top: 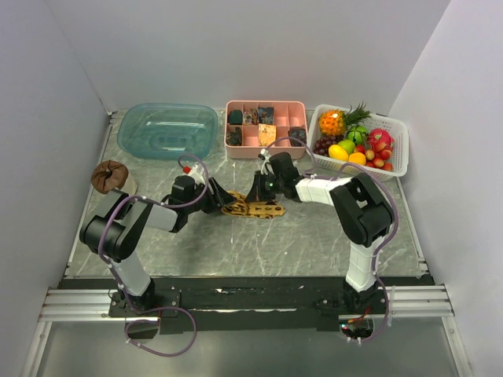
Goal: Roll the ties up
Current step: Roll the tie at the center of the board.
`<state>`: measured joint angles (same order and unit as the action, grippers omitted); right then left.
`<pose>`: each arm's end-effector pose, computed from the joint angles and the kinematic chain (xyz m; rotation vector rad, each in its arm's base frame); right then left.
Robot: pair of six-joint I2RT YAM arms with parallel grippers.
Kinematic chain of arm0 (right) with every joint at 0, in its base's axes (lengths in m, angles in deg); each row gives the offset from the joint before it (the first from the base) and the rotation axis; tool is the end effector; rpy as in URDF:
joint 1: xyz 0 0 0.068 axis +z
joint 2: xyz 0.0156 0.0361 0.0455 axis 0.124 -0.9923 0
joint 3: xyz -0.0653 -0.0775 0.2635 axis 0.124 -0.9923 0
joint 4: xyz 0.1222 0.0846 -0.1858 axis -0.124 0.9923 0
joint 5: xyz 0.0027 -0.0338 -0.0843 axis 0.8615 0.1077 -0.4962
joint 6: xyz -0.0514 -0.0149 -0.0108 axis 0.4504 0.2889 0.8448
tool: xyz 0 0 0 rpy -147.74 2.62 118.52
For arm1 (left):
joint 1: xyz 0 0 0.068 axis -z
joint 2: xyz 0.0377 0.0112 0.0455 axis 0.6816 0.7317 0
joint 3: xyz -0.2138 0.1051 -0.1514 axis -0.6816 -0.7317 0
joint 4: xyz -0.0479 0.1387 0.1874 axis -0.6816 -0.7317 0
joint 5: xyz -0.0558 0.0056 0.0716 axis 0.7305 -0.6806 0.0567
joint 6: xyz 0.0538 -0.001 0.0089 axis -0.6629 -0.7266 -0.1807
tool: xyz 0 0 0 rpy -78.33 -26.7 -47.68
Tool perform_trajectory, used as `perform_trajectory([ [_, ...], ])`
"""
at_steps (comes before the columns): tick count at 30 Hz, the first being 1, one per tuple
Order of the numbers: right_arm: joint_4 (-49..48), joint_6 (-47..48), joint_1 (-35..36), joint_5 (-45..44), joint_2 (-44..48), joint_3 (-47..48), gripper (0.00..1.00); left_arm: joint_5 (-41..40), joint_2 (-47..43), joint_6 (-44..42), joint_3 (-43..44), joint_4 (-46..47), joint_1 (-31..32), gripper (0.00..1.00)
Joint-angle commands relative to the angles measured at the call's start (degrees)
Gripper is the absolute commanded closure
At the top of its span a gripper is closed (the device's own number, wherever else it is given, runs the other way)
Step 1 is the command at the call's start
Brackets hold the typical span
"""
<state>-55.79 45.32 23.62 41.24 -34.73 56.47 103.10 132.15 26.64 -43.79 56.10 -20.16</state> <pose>0.3168 0.2084 0.1773 -0.3345 2.4258 1.0532 0.2704 -0.1296 0.1583 -0.2522 2.2046 -1.1796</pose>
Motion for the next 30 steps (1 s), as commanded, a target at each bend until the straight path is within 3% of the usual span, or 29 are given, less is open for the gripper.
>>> perform_trajectory([
  [1,-0.5,0.3,1.9,-1.0,-0.3,2.2,1.0,0.9,-1.2,1.6,-0.1,4.5,0.2,0.43],
  [7,-0.4,0.3,2.7,-1.4,-0.3,2.8,1.0,2.0,0.1,1.9,0.6,5.7,0.2,0.67],
  [13,-0.4,0.3,3.3,-1.5,0.0,3.1,1.0,2.3,0.2,1.4,0.9,5.4,0.2,0.83],
  [16,-0.3,0.2,3.7,-1.4,-0.4,3.6,1.0,0.8,-1.8,-1.0,1.9,0.8,0.2,0.9],
  [24,0.3,-0.2,5.5,-1.4,-1.9,6.2,1.0,-7.8,-8.1,-13.6,11.7,-26.7,0.7,0.99],
  [30,0.6,-0.4,6.2,-1.8,-2.4,7.2,1.0,-18.4,-8.0,-19.8,19.7,-41.4,4.1,0.99],
])
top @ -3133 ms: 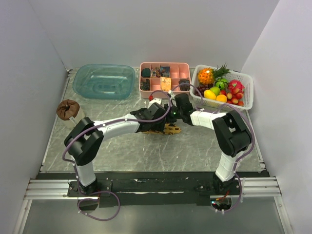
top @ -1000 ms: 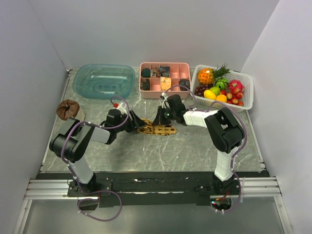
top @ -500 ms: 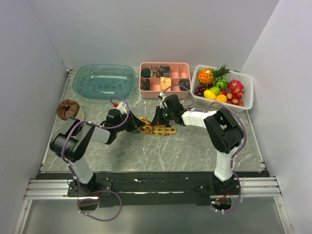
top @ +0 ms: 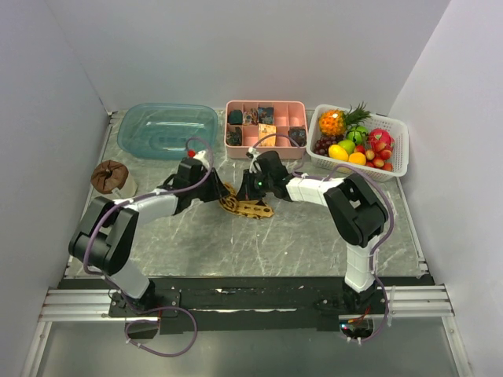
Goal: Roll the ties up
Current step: Roll the tie at the center of the board.
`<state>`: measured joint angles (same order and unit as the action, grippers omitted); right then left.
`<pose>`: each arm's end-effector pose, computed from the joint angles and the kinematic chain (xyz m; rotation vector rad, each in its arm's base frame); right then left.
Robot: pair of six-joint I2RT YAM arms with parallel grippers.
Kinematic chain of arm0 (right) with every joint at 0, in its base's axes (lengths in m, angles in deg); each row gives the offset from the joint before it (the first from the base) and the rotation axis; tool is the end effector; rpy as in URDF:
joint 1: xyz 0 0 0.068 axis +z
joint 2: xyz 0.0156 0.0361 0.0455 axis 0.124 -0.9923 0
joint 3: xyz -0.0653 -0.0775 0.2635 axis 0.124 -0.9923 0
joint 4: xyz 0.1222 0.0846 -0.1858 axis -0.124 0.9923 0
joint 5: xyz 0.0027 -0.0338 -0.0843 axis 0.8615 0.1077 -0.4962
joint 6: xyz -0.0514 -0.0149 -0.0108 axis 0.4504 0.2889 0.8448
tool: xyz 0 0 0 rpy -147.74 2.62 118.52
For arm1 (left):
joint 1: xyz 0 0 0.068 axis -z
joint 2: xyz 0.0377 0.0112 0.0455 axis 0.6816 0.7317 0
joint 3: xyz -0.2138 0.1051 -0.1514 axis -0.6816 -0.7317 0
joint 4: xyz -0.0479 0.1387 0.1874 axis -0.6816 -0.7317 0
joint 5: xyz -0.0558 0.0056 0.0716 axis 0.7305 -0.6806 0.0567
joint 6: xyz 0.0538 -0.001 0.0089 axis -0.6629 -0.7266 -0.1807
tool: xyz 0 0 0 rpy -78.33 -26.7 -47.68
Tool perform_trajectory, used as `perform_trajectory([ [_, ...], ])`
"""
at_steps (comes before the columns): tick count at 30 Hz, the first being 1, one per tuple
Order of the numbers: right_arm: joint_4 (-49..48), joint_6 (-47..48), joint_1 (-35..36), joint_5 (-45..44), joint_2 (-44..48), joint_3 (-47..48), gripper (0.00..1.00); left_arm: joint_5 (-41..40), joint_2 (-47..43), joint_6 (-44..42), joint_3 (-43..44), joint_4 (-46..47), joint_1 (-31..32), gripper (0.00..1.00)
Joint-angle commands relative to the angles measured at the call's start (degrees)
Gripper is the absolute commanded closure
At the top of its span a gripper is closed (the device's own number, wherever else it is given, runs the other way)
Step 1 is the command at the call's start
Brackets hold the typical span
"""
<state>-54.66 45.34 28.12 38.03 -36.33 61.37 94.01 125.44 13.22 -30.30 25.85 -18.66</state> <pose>0.3147 0.2411 0.1883 -0.4061 2.3881 1.0349 0.2804 -0.1367 0.2042 -0.1119 2.3254 -0.8492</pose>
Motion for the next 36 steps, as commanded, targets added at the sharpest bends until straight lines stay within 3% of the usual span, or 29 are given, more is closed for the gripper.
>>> perform_trajectory([
  [1,-0.4,-0.4,1.7,1.2,-0.7,2.2,1.0,-11.1,-0.8,-7.0,7.2,-14.1,3.4,0.99],
  [21,1.1,0.5,0.3,-3.6,8.9,-3.5,1.0,-42.5,8.7,-8.5,22.6,-34.1,18.0,0.99],
  [36,5.2,-0.5,-0.9,-5.0,7.7,-3.7,1.0,-51.8,12.9,-7.7,29.5,-40.6,24.1,0.99],
])
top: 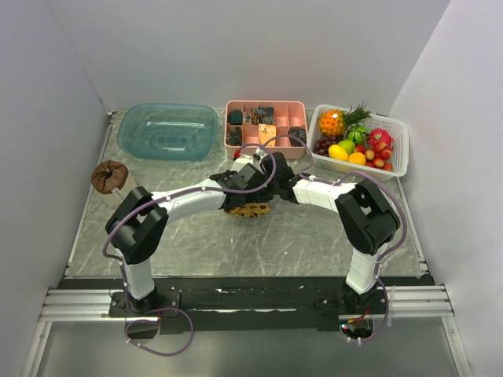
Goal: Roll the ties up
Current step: Roll the tie at the center of the board.
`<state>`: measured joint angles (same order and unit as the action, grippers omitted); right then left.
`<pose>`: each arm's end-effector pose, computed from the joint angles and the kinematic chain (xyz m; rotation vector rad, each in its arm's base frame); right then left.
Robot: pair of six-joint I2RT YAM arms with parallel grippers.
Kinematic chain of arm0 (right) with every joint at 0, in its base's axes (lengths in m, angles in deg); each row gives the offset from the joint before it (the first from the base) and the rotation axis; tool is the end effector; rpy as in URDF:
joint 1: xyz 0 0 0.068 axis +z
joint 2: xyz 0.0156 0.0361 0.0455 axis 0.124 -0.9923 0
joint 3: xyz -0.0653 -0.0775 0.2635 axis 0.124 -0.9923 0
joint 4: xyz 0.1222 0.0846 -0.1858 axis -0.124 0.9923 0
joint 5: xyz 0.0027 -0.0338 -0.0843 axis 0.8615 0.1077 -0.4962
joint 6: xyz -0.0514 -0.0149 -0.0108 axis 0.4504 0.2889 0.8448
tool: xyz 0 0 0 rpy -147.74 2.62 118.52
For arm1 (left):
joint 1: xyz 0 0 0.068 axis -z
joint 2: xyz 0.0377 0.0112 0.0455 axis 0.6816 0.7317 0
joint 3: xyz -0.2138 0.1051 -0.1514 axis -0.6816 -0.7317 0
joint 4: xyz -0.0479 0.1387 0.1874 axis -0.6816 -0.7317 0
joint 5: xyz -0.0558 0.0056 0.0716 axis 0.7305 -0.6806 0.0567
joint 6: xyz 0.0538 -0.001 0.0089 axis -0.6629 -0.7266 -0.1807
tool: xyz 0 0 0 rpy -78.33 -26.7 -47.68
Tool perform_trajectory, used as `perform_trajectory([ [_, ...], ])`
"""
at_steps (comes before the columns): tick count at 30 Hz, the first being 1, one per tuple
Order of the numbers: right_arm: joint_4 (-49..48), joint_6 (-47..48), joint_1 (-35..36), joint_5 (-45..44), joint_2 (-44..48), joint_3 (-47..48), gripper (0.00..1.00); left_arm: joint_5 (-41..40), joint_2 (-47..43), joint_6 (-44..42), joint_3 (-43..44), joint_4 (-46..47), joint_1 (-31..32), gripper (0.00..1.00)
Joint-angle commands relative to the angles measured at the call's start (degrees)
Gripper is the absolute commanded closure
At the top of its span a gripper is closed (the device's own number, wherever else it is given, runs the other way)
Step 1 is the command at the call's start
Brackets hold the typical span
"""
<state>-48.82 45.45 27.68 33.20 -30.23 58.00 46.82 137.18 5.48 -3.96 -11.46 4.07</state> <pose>0.2971 0.2217 0.2015 -0.3430 2.4399 0.9182 0.2572 -0.2473 0.2249 0.1761 2.3782 0.1461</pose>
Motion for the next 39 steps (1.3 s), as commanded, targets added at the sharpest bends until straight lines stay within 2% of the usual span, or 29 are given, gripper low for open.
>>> perform_trajectory([
  [1,-0.7,-0.8,-0.5,0.4,1.2,-0.3,1.0,-4.8,1.5,0.1,3.8,-3.4,1.6,0.99],
  [7,-8.2,-4.2,-0.4,6.4,-3.2,-0.3,1.0,-5.8,3.1,0.2,6.4,-4.2,3.8,0.99],
  [21,-10.3,-6.1,-0.4,9.3,-7.8,0.0,1.0,-8.6,6.1,1.0,10.2,-5.3,6.6,0.99],
  [29,-8.8,-4.5,-3.4,7.7,-2.0,-3.2,1.0,-12.3,8.1,2.0,11.4,-7.5,7.8,0.98],
  [39,-8.3,-3.8,-6.5,8.0,4.1,-7.2,1.0,-13.1,8.6,1.9,12.1,-7.2,8.8,0.9],
])
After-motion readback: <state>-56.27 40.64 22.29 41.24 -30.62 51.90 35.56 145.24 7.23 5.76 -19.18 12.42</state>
